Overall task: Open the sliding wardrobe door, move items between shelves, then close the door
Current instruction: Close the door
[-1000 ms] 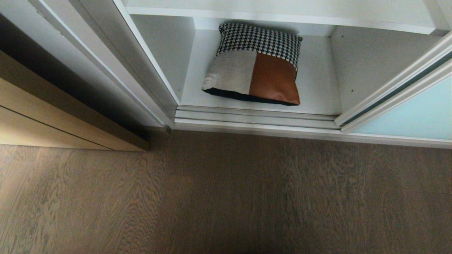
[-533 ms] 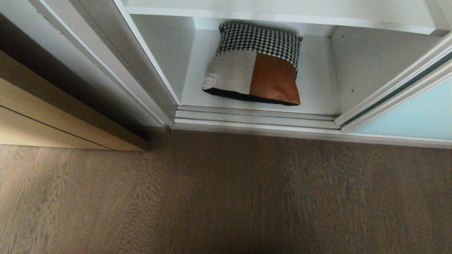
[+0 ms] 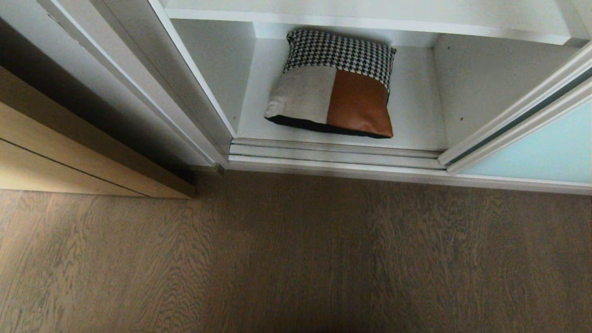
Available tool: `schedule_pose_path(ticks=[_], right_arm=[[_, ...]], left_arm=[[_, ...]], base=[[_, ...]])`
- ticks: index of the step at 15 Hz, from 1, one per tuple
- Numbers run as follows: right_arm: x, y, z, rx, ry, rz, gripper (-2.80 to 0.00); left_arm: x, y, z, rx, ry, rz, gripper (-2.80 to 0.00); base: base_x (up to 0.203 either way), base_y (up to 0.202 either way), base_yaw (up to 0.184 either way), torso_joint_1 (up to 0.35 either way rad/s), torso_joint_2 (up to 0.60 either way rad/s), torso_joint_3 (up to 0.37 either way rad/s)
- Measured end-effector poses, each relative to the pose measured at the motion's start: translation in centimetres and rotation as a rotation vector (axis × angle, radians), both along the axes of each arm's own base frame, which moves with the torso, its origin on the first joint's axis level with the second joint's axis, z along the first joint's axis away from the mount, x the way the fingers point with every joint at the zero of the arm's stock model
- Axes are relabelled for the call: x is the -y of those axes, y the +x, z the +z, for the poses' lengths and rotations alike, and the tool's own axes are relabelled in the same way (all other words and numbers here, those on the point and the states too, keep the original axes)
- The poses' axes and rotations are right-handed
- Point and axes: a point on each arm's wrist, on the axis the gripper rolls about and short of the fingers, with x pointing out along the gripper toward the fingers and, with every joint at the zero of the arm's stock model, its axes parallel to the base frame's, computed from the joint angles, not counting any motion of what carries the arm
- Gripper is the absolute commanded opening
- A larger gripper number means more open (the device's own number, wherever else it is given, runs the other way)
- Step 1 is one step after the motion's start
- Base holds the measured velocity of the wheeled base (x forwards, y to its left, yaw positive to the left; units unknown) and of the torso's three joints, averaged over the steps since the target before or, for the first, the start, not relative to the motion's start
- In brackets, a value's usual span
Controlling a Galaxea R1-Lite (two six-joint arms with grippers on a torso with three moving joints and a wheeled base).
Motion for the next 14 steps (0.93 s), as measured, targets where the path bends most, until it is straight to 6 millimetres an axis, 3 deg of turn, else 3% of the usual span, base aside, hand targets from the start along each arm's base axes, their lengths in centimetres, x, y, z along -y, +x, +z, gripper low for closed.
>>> schedule_pose_path(ticks=[8,14], right_arm=[[0.3,1.7,-0.2,-0.020,0.070,0.212,-2.80],[1.0,2.0,0.2,-0.013,0.061,0.207,-2.80]], left_arm=[[0.0,0.0,0.0,0.000,0.000,0.000,-2.80],[0.0,0.0,0.0,0.000,0.000,-0.001,-2.80]], base=[[0.000,0.000,0.000,0.000,0.00,0.000],[0.000,0.000,0.000,0.000,0.00,0.000]])
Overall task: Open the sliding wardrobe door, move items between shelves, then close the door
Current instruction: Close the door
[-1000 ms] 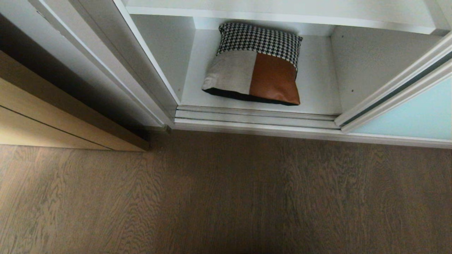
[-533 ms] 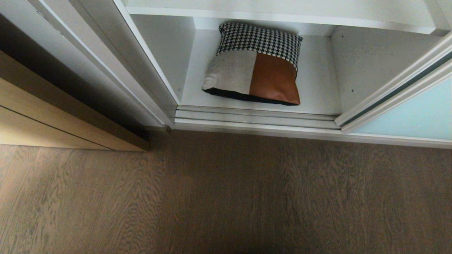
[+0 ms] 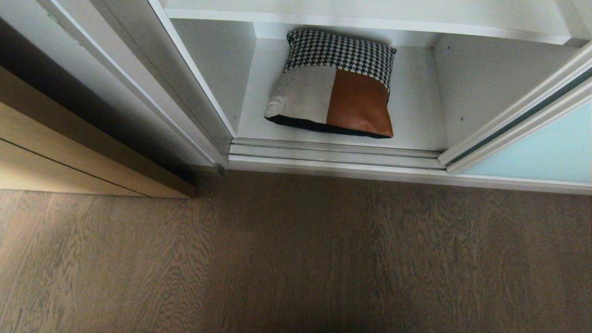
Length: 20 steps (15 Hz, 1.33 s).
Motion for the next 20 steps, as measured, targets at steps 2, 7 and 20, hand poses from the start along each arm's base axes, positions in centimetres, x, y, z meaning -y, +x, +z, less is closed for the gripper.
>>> schedule_pose_path(ticks=[2,7,20], right_arm=[[0.2,0.2,0.2,0.002,-0.002,0.004,-2.80],[0.7,0.8,0.3,0.008,0.052,0.037,-2.80],[-1.5,2.2,0.5,0.013,0.043,0.162,-2.80]], left_arm=[[0.0,0.0,0.0,0.000,0.000,0.001,-2.80],[0.0,0.0,0.0,0.000,0.000,0.000,-2.80],[0.0,0.0,0.0,0.000,0.000,0.001,-2.80]], base=[[0.000,0.000,0.000,0.000,0.00,0.000],[0.000,0.000,0.000,0.000,0.00,0.000],[0.000,0.000,0.000,0.000,0.00,0.000]])
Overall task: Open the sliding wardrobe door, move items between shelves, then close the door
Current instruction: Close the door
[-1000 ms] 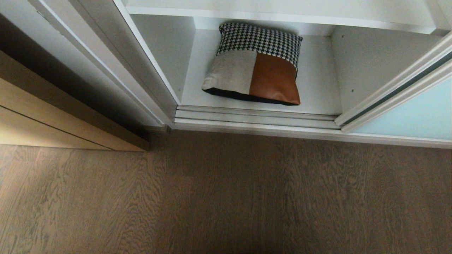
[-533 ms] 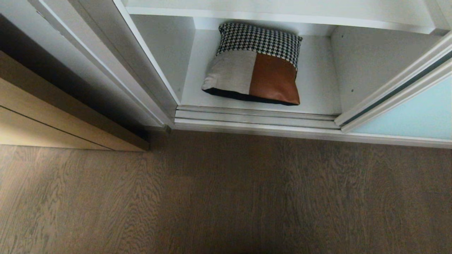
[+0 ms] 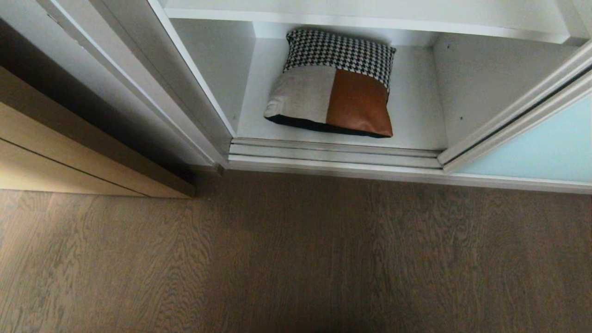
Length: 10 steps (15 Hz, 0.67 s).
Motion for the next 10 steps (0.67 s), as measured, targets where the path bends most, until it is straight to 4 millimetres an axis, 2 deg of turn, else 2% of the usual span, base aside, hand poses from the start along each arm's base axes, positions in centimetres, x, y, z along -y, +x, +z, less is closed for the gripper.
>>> schedule_pose_path(ticks=[6,10], right_arm=[[-2.9,0.0,0.4,0.021,-0.025,0.129,-2.80],[-6.4,-0.4,0.3,0.041,-0.051,0.299,-2.80]], left_arm=[[0.0,0.0,0.0,0.000,0.001,0.000,-2.80],[0.0,0.0,0.0,0.000,0.001,0.000,-2.80]], base=[[0.000,0.000,0.000,0.000,0.00,0.000],[0.000,0.000,0.000,0.000,0.00,0.000]])
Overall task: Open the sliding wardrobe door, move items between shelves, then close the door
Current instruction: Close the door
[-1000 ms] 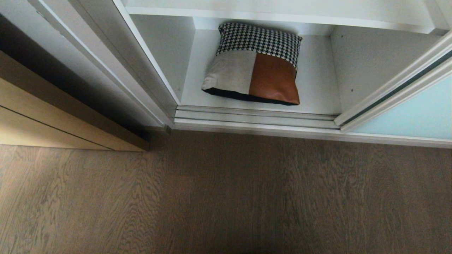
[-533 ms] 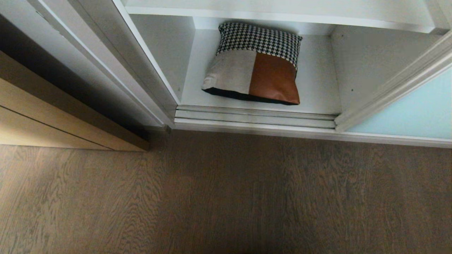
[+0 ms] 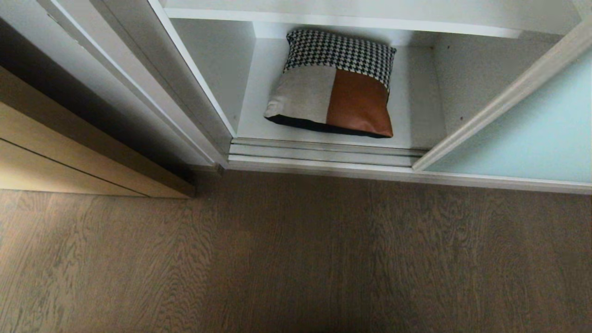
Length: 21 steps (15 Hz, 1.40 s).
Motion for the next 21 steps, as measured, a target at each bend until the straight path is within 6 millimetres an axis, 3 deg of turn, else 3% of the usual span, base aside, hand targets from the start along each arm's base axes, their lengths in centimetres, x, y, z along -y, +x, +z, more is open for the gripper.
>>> schedule_pose_path(ticks=[4,7,9,14,18,21], right_arm=[[-3.7,-0.8,-1.2,0.009,-0.055,0.216,-2.80],[-5.4,-1.0,-1.8,0.034,-0.120,0.328,-2.80],[-5.8,-1.8,-2.0,0.048,-0.134,0.347,-2.80],[-6.3,-6.4,-2.5,0.129,-0.157,0.317,-2.80],[-6.5,-7.4,-2.3,0.152,-0.156,0.308,-2.80],[-6.5,-7.1,-2.0,0.149,-0.114,0.189,-2.80]], left_arm=[[0.0,0.0,0.0,0.000,0.000,0.000,-2.80],[0.0,0.0,0.0,0.000,0.000,0.000,-2.80],[0.0,0.0,0.0,0.000,0.000,0.000,-2.80],[0.0,0.0,0.0,0.000,0.000,0.000,-2.80],[0.0,0.0,0.0,0.000,0.000,0.000,-2.80],[0.0,0.0,0.0,0.000,-0.001,0.000,-2.80]], base=[[0.000,0.000,0.000,0.000,0.00,0.000],[0.000,0.000,0.000,0.000,0.00,0.000],[0.000,0.000,0.000,0.000,0.00,0.000],[0.000,0.000,0.000,0.000,0.00,0.000],[0.000,0.000,0.000,0.000,0.00,0.000],[0.000,0.000,0.000,0.000,0.00,0.000]])
